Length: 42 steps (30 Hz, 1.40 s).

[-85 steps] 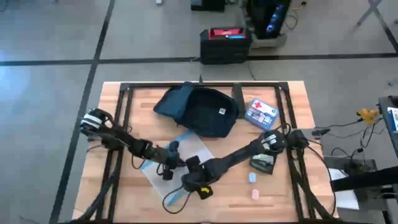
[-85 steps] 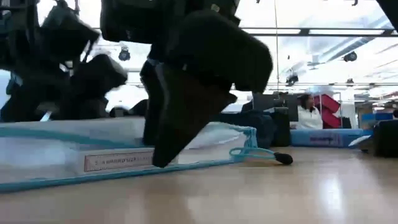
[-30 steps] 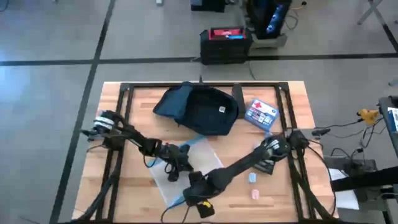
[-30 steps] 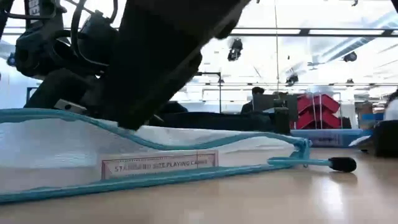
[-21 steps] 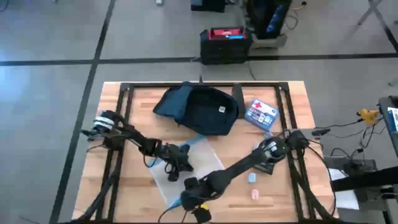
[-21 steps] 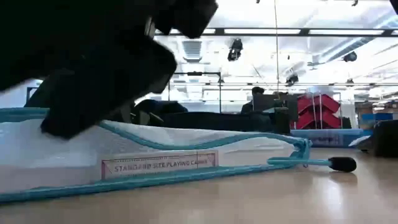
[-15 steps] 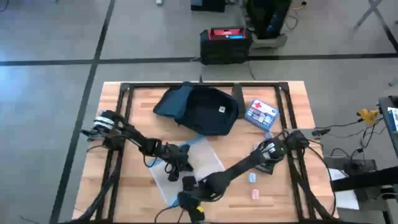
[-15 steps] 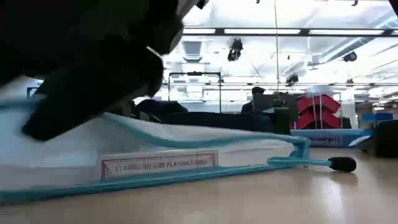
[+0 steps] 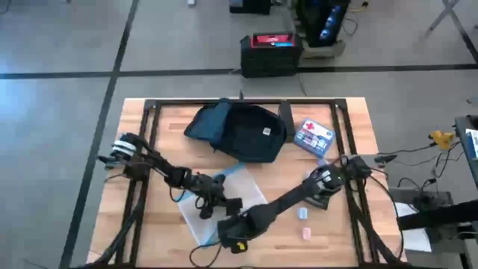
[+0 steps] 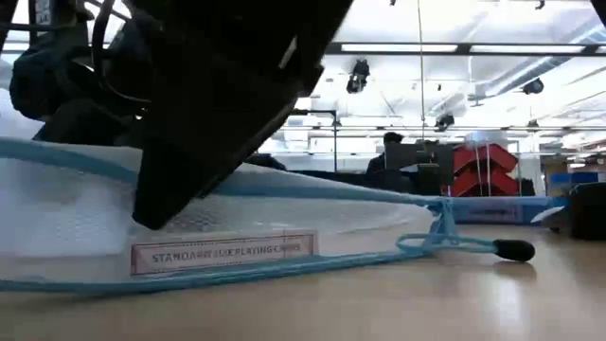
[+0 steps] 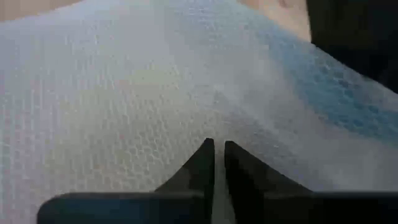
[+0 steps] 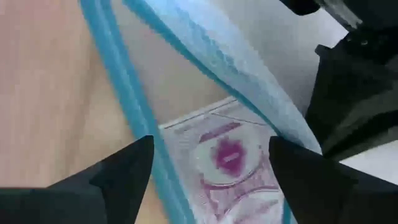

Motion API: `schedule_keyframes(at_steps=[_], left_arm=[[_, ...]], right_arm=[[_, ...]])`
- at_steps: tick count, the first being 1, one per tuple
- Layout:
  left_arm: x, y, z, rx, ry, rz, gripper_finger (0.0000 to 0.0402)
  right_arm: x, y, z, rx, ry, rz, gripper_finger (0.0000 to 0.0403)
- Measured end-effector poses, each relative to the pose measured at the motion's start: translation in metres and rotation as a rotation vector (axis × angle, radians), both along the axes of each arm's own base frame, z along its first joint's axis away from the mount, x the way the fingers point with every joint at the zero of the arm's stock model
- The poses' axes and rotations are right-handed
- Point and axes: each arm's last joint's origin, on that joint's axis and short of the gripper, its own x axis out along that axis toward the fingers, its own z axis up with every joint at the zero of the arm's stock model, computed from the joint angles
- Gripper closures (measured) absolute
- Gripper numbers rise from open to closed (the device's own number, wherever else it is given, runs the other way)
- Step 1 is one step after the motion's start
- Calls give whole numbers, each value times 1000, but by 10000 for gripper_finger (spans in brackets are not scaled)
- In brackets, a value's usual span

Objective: Unpack backpack
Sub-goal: Remove the pink play cards inside the zip bag

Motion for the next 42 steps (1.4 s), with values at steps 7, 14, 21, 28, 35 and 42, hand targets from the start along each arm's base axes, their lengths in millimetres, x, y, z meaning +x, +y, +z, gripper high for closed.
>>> schedule_keyframes(at_steps=[7,14,21,28,35,42], left_arm=[[0,0,0,-2,0,-2,377],[-1,-2,0,-9,2,-3,377],[-2,-6,0,-20,3,-3,377],[-2,-9,0,-22,4,-8,377],[-2,-6,0,-6,-3,-11,377],[1,6,0,2,7,2,377]], right_arm=[[0,-17,-3,16,105,67,67],[-5,-21,-7,-40,183,187,61],[-2,-35,-8,-76,217,244,61],[1,-45,-8,-63,224,299,61],[6,-50,-33,58,293,296,72],[8,-52,-46,57,318,279,110]])
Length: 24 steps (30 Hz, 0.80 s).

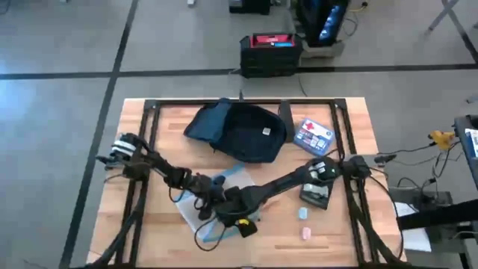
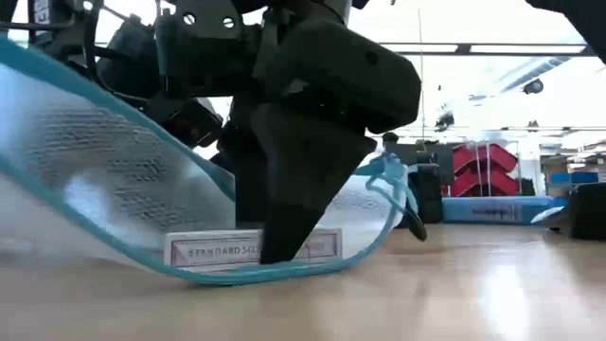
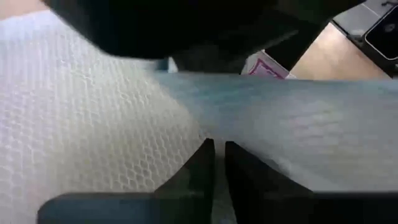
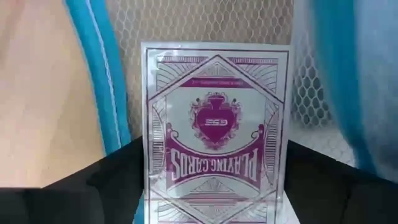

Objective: Unpack backpack
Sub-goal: Remove the pink play cards inside the zip bag

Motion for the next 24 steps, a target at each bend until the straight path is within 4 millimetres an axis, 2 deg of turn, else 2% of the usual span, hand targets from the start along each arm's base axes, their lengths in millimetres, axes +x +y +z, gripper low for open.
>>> schedule_keyframes(at_steps=[5,8,12,15,19,21,24], left_arm=[[0,1,0,3,8,12,377],[-2,2,-1,8,14,18,377],[-4,3,-2,15,19,24,377],[-4,4,-2,24,16,25,377],[-3,11,-2,30,25,47,377],[-3,15,-3,34,36,61,377],[-5,20,-4,28,43,85,377]], right_arm=[[0,-2,-1,4,7,-45,116],[-1,0,5,15,6,-77,116],[-3,9,28,73,-11,-94,116],[-8,23,44,115,-3,-89,116],[-20,40,81,187,-23,-92,117],[-27,45,88,179,-12,-107,117],[-36,51,87,148,40,-141,117]])
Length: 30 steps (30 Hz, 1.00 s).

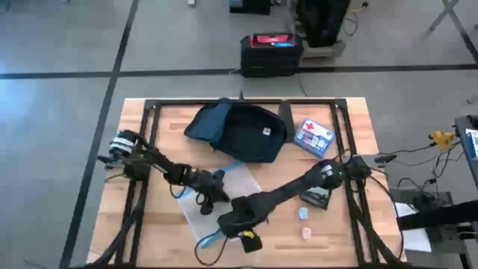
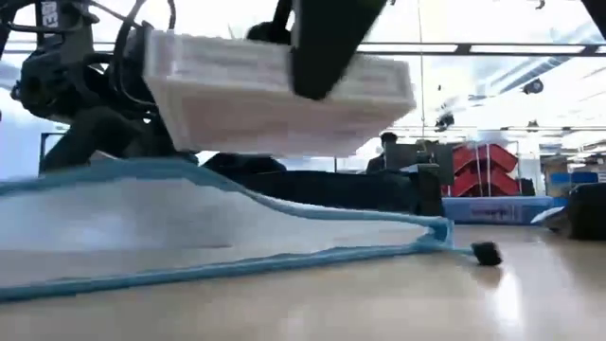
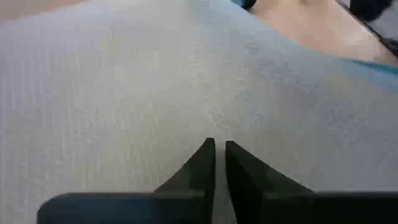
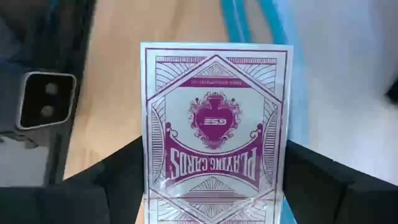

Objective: Unpack backpack
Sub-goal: Remove the pink play cards inside the zip bag

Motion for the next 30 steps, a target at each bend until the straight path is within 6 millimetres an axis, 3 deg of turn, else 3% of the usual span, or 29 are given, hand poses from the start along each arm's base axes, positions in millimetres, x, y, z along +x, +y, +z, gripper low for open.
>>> schedule_keyframes(at_steps=[4,9,13,20,24,30], left_arm=[[-7,5,-1,-8,-8,35,377],[-16,7,0,-26,-2,75,377],[-30,8,3,-63,40,116,377],[-67,-5,17,-120,67,125,376],[-76,-16,32,-98,-1,57,377],[-75,-32,68,47,-293,-12,377]], right_arm=[[-17,-3,11,-110,66,-66,117],[-29,-15,9,-217,120,-124,117],[-47,-35,24,-248,119,-201,117],[-96,-75,24,-277,25,-432,117],[-117,-90,-4,-223,-17,-525,117],[-137,-105,-51,-191,9,-606,117]])
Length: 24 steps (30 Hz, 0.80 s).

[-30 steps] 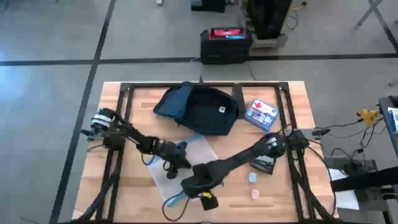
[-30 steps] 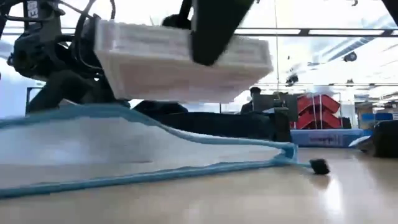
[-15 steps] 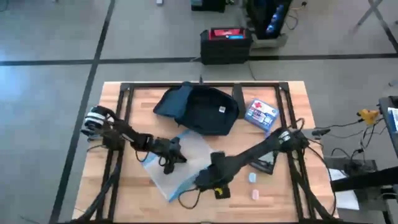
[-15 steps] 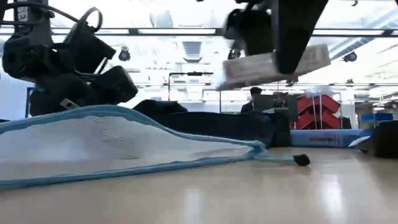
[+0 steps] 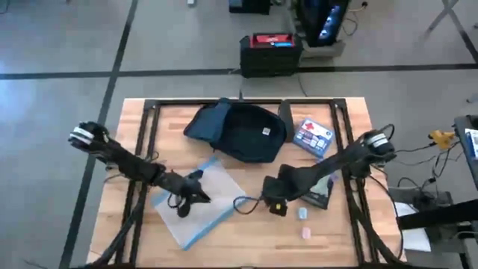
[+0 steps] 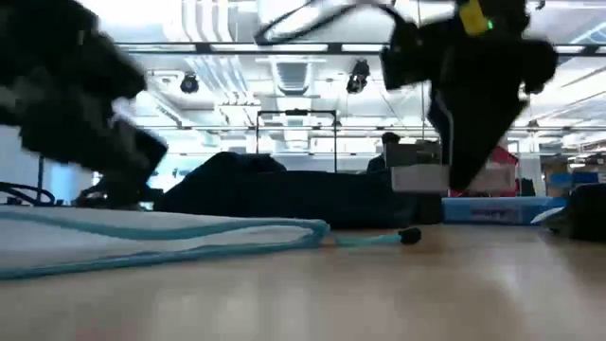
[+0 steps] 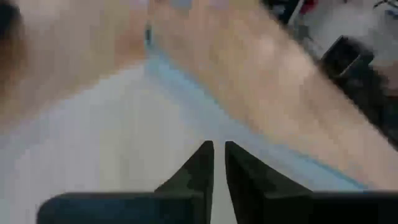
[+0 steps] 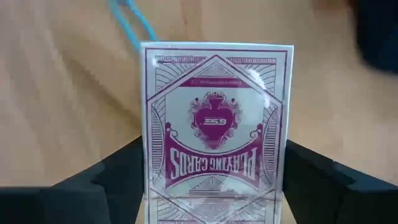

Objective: Unpack backpack
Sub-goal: Remove the pink play cards inside the zip bag, then put the pink play cards into the zip bag

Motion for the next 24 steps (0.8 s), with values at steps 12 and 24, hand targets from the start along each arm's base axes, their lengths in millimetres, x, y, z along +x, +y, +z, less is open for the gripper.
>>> schedule_keyframes(at_steps=[12,24], left_arm=[[-1,-29,7,53,-167,-195,376],[53,-68,2,40,139,-97,294]], right_arm=[[-9,-4,-36,112,-92,-46,117],[-12,-5,-36,98,-48,17,118]])
